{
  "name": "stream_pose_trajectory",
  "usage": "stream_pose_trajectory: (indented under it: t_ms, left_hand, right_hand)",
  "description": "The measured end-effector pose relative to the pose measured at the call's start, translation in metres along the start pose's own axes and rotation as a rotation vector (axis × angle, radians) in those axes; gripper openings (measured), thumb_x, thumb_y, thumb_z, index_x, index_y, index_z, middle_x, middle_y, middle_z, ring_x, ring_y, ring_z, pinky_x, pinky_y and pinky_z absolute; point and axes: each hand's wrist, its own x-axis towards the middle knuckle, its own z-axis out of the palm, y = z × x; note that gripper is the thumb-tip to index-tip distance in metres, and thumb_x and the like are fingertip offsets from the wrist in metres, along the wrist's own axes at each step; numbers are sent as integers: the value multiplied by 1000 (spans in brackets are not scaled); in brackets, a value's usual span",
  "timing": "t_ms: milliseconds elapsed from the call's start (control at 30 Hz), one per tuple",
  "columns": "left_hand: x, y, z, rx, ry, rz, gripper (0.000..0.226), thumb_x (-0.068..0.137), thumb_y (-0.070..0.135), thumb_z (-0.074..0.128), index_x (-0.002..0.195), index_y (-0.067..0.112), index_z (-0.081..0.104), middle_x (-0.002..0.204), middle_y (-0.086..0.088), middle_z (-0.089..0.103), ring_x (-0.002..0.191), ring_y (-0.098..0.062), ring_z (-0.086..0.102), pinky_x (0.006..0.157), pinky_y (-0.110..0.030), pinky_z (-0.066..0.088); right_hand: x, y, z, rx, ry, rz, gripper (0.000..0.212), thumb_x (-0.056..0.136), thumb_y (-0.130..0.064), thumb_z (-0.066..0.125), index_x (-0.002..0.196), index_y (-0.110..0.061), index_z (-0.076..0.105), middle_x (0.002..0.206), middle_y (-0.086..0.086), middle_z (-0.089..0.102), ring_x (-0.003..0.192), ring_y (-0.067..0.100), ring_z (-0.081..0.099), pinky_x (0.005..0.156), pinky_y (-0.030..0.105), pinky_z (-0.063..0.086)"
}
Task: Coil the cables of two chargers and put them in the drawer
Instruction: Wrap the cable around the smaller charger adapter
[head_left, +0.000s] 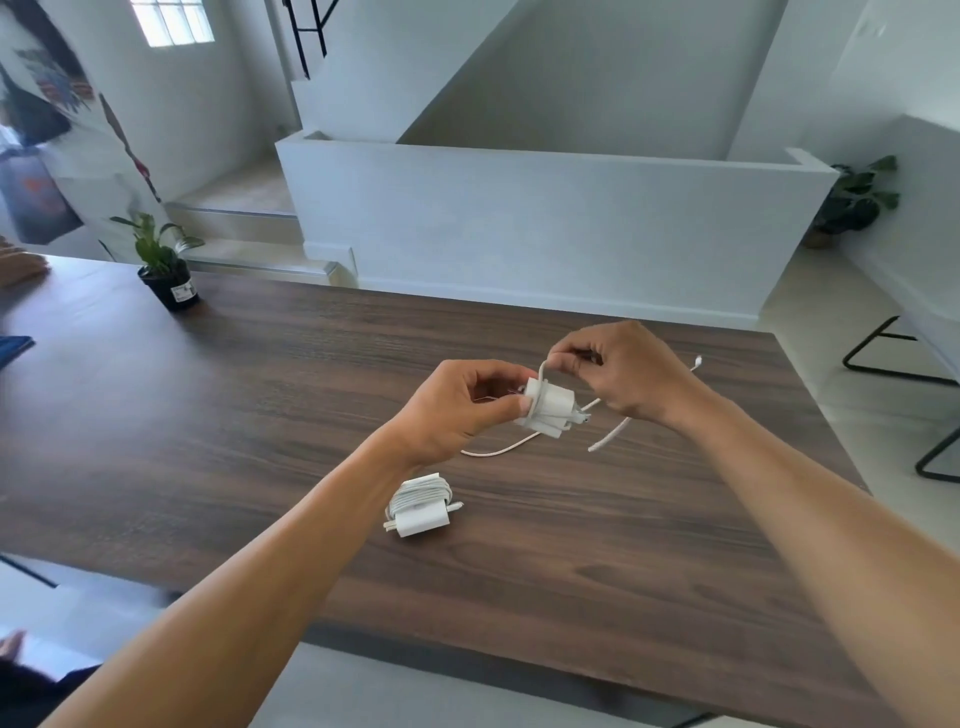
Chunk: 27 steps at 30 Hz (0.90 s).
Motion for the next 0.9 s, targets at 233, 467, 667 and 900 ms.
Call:
stream_pose_trajectory:
  t_ms: [233, 467, 667, 900]
  left_hand:
    - [2, 3, 6, -412, 129, -110, 21, 90, -1, 58, 109, -8, 64, 111, -24, 65, 101, -29, 64, 90, -36, 56]
    - [15, -5, 16, -474, 398, -215, 11, 88, 5, 63, 93, -2, 71, 102, -26, 69, 92, -32, 64, 93, -43, 54]
    - [14, -13, 24, -335, 454, -212, 8, 83, 10, 68, 87, 10, 75, 92, -12, 76, 92, -27, 72, 95, -41, 54]
    - [23, -14, 18, -208, 656, -160, 7, 84, 17, 68, 87, 18, 74, 80, 5, 72, 69, -2, 62, 78, -25, 50]
  right_hand:
    - [-21, 3, 48, 233, 50, 65, 27, 88, -14, 61, 63, -22, 62, 49, -8, 51, 48, 3, 37, 51, 26, 35]
    - [-42, -20, 74, 49, 100, 20, 27, 98, -34, 49, 87, -17, 68, 57, -8, 50, 62, 23, 56, 58, 36, 46]
    - [-46, -30, 57, -160, -3, 4, 26, 98, -31, 42, 89, -16, 61, 92, 6, 69, 88, 34, 62, 67, 35, 43]
    - [-51, -41, 44, -191, -24, -50, 29, 99, -33, 41, 83, -16, 58, 87, 0, 67, 85, 31, 62, 68, 37, 47]
